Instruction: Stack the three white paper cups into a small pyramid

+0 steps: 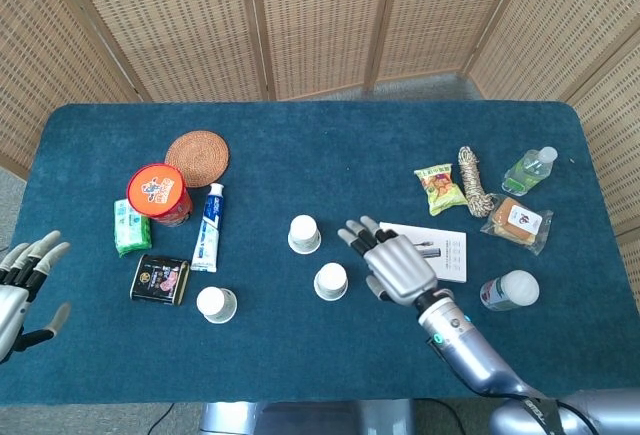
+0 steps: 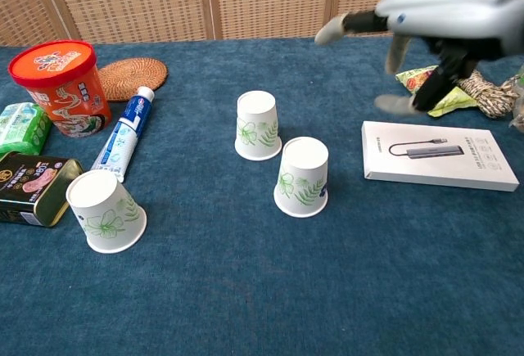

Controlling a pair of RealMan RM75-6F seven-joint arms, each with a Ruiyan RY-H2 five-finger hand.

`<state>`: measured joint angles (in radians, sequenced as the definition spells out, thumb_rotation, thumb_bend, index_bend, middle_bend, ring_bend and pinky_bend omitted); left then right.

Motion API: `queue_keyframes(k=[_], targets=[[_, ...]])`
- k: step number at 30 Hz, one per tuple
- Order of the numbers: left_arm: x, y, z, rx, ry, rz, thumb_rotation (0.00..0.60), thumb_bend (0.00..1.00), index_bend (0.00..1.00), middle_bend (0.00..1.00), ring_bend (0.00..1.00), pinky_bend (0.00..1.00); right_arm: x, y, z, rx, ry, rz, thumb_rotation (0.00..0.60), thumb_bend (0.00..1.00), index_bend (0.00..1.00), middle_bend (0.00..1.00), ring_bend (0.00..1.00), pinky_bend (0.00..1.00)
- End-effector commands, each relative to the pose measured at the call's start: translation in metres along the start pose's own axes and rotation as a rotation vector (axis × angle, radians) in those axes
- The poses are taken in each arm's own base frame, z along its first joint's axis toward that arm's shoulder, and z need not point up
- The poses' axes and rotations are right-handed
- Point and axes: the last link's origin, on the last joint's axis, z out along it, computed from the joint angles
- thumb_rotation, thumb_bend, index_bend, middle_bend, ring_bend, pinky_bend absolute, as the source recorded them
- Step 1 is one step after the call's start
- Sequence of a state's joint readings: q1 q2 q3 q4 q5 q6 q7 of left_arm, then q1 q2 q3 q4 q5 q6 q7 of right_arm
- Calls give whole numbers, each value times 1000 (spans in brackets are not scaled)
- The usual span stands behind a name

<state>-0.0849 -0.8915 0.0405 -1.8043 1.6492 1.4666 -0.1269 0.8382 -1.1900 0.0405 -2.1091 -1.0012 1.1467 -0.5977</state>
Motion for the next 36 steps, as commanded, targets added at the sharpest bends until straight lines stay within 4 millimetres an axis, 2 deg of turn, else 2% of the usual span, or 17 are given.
queue_keyframes(k=[1, 10, 17, 29, 36], targets=[[-5, 6, 6, -18, -9, 26, 600, 486, 0, 0, 0, 0, 13, 16, -14, -41, 82, 6, 600, 479, 21, 0, 0, 325], [-28, 32, 25, -117, -87, 100, 600, 485, 0, 0, 0, 0, 27, 37, -48, -105, 172, 7, 600, 478, 32, 0, 0, 300], [-57, 58, 36, -223, -182, 176, 600, 485, 0, 0, 0, 0, 29, 45, -69, -133, 196, 4, 600, 479, 32, 0, 0, 297], [-104, 91, 54, -341, -310, 208, 600, 484, 0, 0, 0, 0, 24, 57, -87, -178, 186, 7, 600, 480, 31, 0, 0, 296], [-122, 102, 65, -361, -329, 218, 600, 484, 0, 0, 0, 0, 24, 65, -95, -211, 181, 19, 600, 481, 31, 0, 0, 296]])
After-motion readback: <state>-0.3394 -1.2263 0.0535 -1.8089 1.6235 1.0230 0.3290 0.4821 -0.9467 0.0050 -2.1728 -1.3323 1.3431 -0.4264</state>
